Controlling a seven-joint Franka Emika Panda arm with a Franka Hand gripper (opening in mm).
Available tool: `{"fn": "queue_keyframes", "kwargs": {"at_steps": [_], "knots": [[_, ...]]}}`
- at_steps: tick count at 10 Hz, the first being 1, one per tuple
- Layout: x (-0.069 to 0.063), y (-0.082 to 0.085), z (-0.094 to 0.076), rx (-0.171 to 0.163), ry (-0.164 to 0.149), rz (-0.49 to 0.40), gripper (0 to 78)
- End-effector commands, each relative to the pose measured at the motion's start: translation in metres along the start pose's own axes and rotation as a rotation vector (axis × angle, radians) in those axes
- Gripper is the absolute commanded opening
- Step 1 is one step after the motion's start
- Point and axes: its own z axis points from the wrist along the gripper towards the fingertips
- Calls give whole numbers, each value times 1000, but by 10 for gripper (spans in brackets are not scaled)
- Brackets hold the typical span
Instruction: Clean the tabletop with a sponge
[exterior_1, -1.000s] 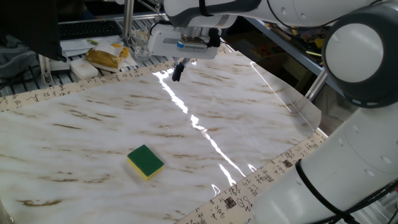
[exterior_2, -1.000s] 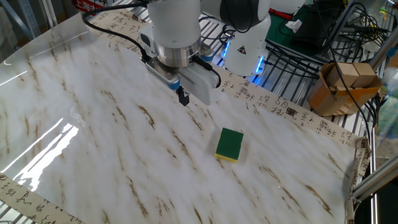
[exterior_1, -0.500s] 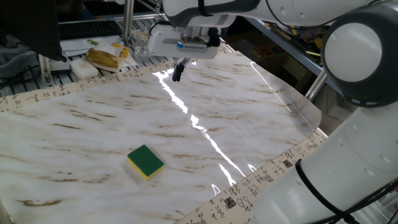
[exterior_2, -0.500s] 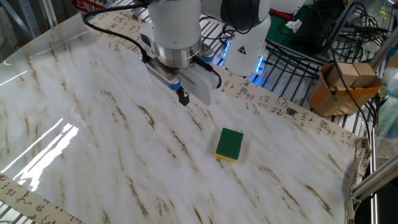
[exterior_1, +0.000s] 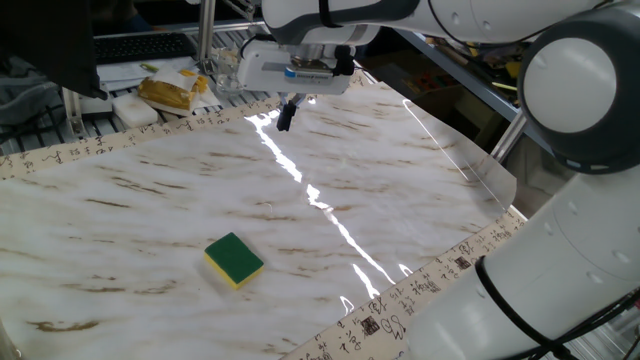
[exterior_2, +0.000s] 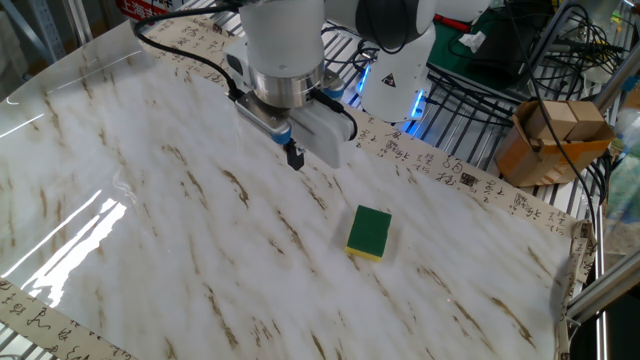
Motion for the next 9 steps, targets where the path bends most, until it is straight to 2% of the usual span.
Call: {"fn": "queue_keyframes", "kwargs": {"at_steps": [1, 2, 4, 5, 7, 8, 9], "knots": [[0, 0, -1, 0, -24, 16, 0], [0, 0, -1, 9, -23, 22, 0], [0, 0, -1, 6, -6, -16, 0], [0, 0, -1, -7, 3, -49, 0], [0, 0, -1, -3, 0, -17, 0], [0, 0, -1, -23, 7, -9, 0], [0, 0, -1, -24, 3, -7, 0]]}}
